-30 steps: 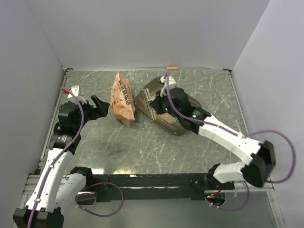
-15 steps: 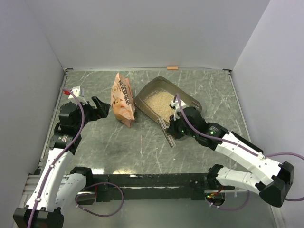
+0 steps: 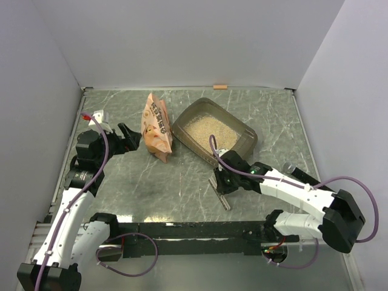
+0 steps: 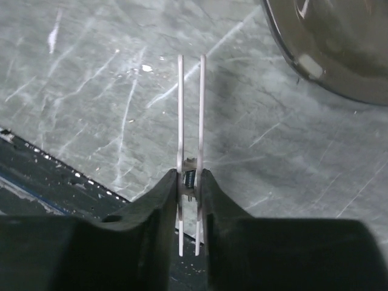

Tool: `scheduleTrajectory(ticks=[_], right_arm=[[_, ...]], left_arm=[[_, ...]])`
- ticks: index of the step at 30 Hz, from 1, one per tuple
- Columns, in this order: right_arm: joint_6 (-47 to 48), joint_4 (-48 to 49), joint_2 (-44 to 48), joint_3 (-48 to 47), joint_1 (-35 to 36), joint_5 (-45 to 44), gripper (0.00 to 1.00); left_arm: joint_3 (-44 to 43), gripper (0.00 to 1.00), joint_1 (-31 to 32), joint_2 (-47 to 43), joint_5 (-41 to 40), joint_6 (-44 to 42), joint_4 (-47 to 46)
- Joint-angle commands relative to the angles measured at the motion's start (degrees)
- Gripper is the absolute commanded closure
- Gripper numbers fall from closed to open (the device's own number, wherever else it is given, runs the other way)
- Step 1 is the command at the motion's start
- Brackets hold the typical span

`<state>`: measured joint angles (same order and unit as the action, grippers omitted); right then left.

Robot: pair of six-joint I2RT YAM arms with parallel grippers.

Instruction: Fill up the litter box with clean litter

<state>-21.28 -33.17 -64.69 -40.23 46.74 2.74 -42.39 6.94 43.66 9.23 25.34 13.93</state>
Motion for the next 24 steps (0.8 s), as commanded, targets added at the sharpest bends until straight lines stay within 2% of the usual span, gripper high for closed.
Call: scheduleTrajectory(ticks=[1,10,16,24], right_arm=[[-2.80,3.02,-1.93,-0.03,0.37,-1.86,0.64],[-4.12,2.85,-4.57,-0.64,0.37,-4.41,0.41],[-3.95,0.92,-3.43,-6.34,0.46,-5.91,0.37],[-0.53,1.00,-10.89,-25.23,0.46,-5.82,0.35]], left_arm=[[0.03,0.03,-0.26,0.29,1.23,0.85,-2.77],[0.03,0.03,-0.26,0.29,1.75,0.94,-2.86],[0.03,0.03,-0.26,0.37,2.45,1.11,-3.12],[0.12,0.03,-0.26,0.11,2.37,1.20,-3.04]])
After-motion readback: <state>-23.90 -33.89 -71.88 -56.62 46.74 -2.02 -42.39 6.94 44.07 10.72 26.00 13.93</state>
